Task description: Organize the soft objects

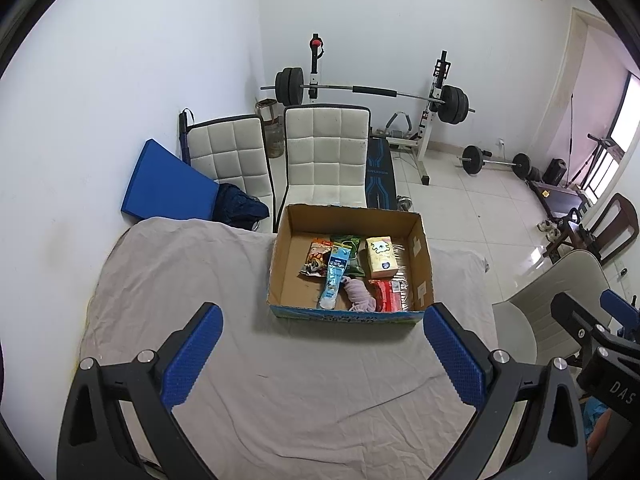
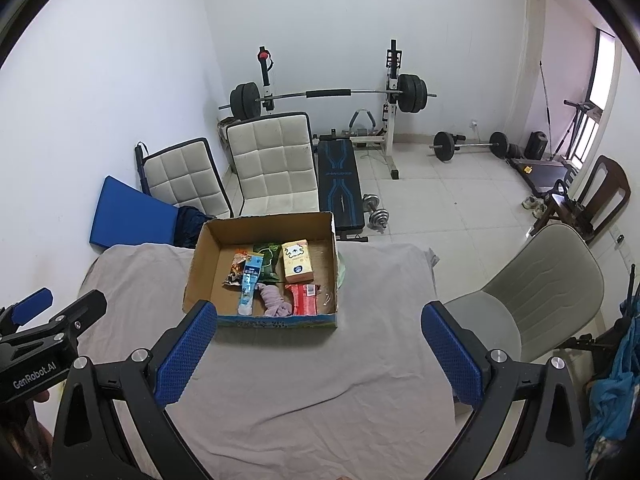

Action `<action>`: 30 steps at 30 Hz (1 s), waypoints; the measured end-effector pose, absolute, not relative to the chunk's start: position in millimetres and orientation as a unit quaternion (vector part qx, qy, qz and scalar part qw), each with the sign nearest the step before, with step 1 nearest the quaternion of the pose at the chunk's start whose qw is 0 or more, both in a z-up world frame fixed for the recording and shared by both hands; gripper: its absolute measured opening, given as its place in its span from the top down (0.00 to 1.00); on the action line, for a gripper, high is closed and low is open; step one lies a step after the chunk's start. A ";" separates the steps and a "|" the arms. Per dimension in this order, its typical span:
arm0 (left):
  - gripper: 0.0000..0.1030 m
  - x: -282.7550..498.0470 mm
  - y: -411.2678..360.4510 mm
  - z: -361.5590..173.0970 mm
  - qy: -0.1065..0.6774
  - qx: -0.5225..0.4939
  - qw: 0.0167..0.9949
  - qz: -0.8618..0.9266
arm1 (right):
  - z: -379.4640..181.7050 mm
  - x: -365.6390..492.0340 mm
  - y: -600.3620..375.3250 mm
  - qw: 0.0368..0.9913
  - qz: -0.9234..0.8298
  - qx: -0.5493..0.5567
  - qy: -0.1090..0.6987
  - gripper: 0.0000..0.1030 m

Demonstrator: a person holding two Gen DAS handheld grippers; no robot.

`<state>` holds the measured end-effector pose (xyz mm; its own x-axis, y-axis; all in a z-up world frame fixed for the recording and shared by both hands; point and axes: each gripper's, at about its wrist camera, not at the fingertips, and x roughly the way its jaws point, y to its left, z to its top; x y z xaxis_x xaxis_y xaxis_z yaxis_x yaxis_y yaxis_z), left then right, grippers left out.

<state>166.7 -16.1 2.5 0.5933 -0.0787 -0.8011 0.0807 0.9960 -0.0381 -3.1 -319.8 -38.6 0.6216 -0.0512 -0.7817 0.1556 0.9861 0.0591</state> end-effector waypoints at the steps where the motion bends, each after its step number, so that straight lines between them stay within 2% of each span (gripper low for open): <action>1: 0.00 167.5 -15.6 2.9 0.449 0.002 0.893 -0.043 | -37.8 -2.7 -319.9 0.899 -0.058 0.059 0.430 0.00; 30: 0.00 165.5 -18.0 -2.2 0.453 0.008 0.891 -0.035 | -49.0 -2.5 -316.1 0.899 -0.057 0.048 0.432 0.00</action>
